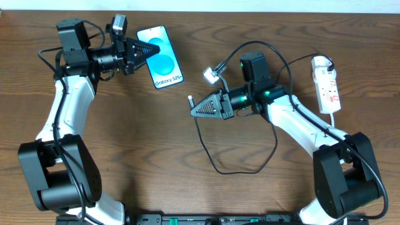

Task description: Plug charger to phone and switch on socket

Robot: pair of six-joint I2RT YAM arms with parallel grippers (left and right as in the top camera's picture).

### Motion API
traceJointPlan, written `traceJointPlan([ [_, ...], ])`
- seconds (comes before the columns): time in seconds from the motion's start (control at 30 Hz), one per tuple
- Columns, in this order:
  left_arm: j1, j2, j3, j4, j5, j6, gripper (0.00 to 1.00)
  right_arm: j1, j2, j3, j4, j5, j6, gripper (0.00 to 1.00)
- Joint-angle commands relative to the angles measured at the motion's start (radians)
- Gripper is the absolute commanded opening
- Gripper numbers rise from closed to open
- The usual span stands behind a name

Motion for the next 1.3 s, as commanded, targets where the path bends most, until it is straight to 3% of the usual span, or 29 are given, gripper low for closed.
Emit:
traceJointPlan([
  [0.0,0.001,-0.022,0.01,0.008,0.056,0.021,0.07,0.025,-0.02,-0.001,0.046,-0.043,0.066,0.01],
  [0.7,-0.011,-0.022,0.01,0.071,0.056,0.012,0.07,0.07,-0.019,-0.001,0.264,0.022,0.336,0.01],
  [1.07,-0.011,-0.022,0.01,0.262,0.056,-0.178,0.07,0.048,-0.019,-0.001,0.34,0.026,0.393,0.01],
  [1.27,-0.027,-0.022,0.01,0.29,0.056,-0.203,0.07,0.044,-0.019,-0.001,0.349,0.026,0.393,0.01],
])
